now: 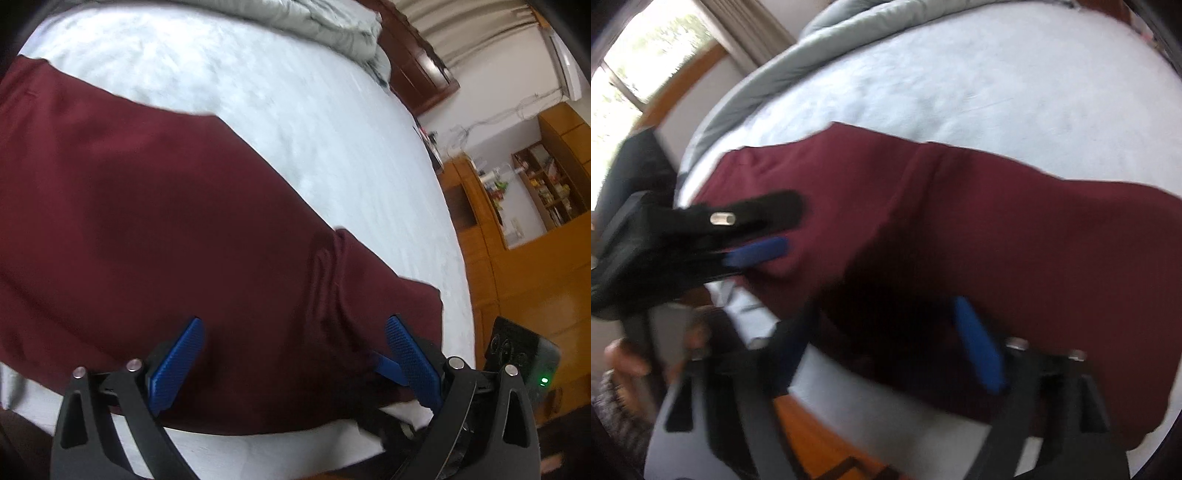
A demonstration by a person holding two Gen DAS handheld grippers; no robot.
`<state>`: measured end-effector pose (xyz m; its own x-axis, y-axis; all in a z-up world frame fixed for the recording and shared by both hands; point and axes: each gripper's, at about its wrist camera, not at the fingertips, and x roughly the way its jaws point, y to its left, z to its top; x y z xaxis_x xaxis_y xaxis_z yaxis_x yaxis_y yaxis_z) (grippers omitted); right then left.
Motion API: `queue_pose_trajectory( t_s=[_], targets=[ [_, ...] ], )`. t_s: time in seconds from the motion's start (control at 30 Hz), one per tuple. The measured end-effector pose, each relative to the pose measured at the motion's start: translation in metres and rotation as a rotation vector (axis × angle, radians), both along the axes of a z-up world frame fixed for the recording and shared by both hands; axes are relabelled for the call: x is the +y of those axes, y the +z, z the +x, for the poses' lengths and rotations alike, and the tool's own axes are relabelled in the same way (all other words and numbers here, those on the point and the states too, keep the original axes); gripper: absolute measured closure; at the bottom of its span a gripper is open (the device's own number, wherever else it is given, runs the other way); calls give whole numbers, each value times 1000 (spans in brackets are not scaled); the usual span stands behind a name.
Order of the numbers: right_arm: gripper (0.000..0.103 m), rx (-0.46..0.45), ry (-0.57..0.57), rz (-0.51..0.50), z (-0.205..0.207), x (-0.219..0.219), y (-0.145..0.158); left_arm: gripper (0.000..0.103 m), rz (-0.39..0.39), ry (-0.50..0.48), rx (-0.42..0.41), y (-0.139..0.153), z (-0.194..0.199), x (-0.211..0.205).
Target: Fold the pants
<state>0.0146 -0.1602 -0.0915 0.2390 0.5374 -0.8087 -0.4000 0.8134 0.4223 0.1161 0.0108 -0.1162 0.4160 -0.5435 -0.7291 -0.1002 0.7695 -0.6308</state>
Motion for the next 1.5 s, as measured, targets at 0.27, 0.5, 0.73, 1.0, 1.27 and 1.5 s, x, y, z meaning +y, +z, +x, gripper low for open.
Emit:
queue_pose_trajectory(
  t_s=[0.27, 0.5, 0.73, 1.0, 1.27, 1.5],
  targets=[
    [24, 8, -130, 211, -13, -87, 37, 4, -28, -88, 95, -16, 11, -30],
    [27, -41, -340, 284, -17, -163, 40, 4, -175, -124, 227, -29, 24, -62],
    [27, -20, -350, 293, -21, -167, 23, 72, -12, -87, 233, -27, 21, -70],
    [27, -47, -437, 373, -21, -198, 22, 82, 48, -8, 65, 23, 5, -60],
    [27, 72, -447, 346, -7, -196, -5, 79, 180, 43, 109, -19, 1, -13],
    [27, 145, -389, 376, 5, -183, -18, 70, 205, 114, 88, 0, -11, -3]
  ],
)
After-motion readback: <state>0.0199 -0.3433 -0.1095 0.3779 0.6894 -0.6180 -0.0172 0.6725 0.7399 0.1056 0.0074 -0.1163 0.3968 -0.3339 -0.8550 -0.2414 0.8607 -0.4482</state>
